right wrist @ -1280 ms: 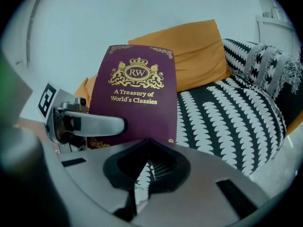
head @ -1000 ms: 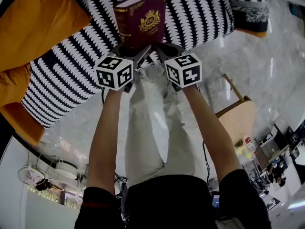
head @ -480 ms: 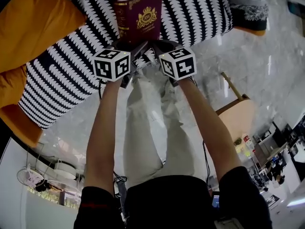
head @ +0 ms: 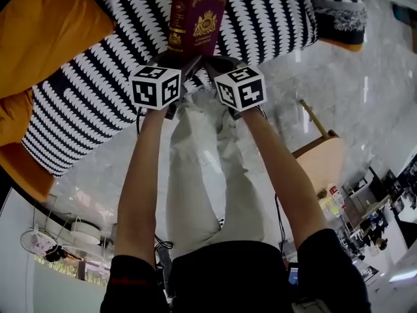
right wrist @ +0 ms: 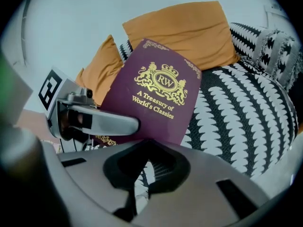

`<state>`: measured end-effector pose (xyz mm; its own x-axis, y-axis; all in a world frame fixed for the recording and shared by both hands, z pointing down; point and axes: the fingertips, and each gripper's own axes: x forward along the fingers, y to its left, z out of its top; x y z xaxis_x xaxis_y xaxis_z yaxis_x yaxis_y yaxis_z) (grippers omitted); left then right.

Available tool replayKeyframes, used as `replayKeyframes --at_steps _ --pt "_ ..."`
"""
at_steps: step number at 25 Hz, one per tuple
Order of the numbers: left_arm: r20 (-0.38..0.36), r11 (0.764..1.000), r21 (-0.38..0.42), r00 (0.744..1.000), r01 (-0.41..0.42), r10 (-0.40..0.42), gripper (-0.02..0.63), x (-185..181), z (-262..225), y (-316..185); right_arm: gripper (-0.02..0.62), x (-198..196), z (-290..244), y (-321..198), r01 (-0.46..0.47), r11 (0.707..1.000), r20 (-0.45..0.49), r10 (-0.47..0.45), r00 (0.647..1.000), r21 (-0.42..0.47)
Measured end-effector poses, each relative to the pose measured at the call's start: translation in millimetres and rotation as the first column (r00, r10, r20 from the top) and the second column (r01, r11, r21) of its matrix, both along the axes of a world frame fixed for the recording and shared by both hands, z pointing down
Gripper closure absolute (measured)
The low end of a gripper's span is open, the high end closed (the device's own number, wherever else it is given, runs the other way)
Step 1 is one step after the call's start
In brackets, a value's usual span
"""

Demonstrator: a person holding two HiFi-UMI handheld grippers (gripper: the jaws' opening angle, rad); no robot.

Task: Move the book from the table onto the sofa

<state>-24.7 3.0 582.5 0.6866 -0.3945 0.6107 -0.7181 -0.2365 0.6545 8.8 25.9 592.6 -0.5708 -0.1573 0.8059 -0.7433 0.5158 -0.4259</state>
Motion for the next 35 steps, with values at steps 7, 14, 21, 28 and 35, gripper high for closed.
replayKeyframes --at_steps 7,14,21,28,35 --pt "0.006 0.999 0.029 0.999 0.038 -0.038 0.371 3.9 0.7 -9.9 0.578 12.2 1.2 0.7 0.0 1.0 -0.001 0.0 1.0 -0.005" --pt "0.043 0.999 0.017 0.998 0.037 -0.038 0.281 -4.4 11.6 -10.5 0.578 12.2 3.2 0.6 -0.01 1.0 0.008 0.01 1.0 -0.012" --pt "0.079 0.997 0.028 0.994 0.07 -0.072 0.207 -15.9 15.4 -10.4 0.578 6.3 2.1 2.4 -0.002 1.0 0.006 0.002 1.0 -0.019" --pt "0.161 0.989 0.014 0.976 0.144 -0.144 0.178 -50.5 39.6 -2.2 0.578 0.2 18.5 6.6 0.004 0.999 0.0 -0.004 1.0 -0.035" --pt "0.197 0.986 0.021 0.966 0.167 -0.168 0.169 -61.0 33.6 -4.9 0.578 13.3 12.4 -0.6 0.025 0.999 0.011 -0.025 1.0 -0.033"
